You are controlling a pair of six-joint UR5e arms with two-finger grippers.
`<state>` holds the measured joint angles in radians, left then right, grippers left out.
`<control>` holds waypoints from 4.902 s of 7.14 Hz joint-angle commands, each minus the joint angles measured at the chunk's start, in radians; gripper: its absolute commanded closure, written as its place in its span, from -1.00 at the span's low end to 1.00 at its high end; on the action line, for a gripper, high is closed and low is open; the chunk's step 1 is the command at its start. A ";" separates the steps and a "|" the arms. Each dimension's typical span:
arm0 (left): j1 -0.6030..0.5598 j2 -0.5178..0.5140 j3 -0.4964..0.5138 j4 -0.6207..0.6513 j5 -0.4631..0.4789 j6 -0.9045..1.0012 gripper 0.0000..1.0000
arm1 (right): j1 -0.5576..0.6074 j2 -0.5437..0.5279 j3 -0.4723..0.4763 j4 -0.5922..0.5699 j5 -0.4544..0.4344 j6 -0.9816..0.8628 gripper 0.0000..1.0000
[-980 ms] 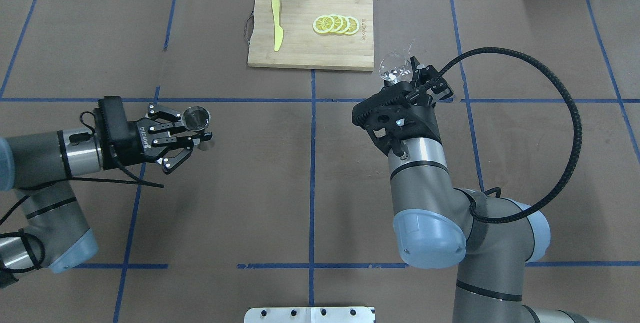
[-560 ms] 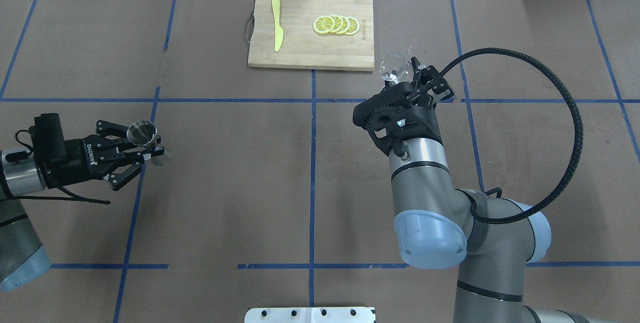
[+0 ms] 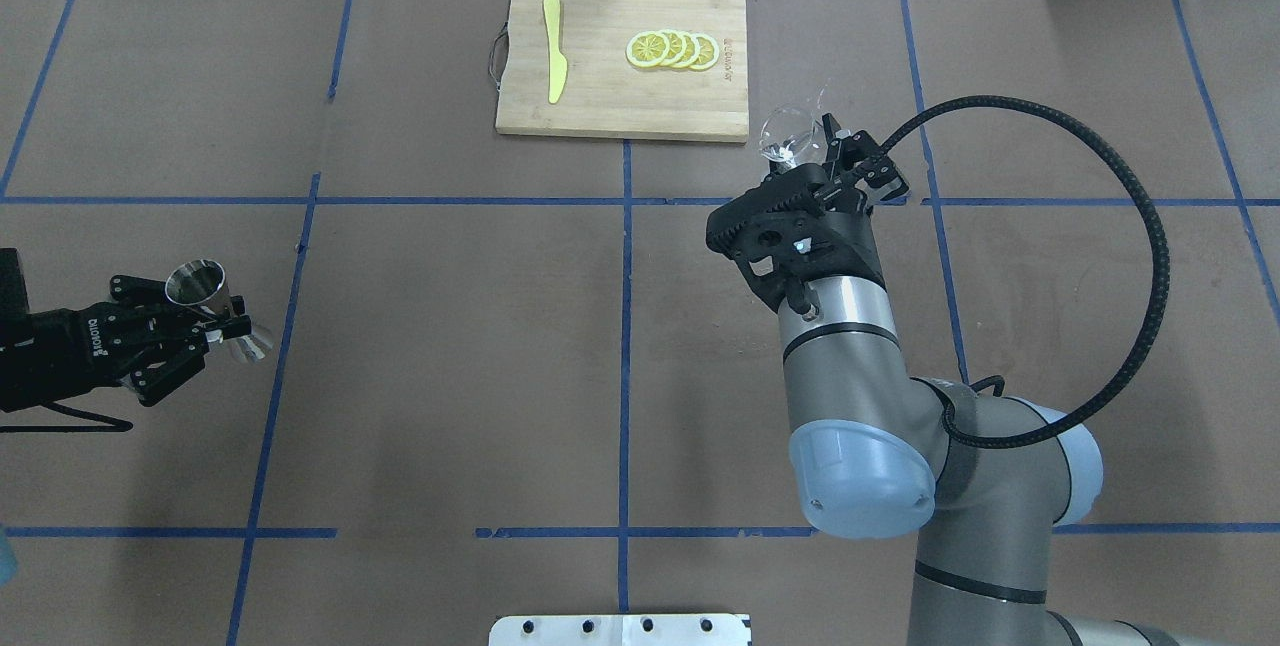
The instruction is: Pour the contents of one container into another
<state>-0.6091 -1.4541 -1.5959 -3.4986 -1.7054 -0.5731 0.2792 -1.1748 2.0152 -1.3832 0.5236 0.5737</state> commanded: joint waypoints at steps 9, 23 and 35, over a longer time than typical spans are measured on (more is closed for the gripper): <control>0.411 0.070 0.022 0.001 0.965 -0.113 1.00 | 0.000 -0.016 0.002 0.024 -0.004 0.002 1.00; 0.474 0.020 0.148 0.029 1.070 -0.142 1.00 | 0.000 -0.017 0.004 0.024 -0.005 0.002 1.00; 0.450 -0.009 0.146 0.058 0.943 -0.148 1.00 | 0.000 -0.026 0.004 0.026 -0.007 0.002 1.00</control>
<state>-0.1516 -1.4638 -1.4495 -3.4407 -0.7544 -0.7180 0.2792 -1.2010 2.0187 -1.3581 0.5175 0.5752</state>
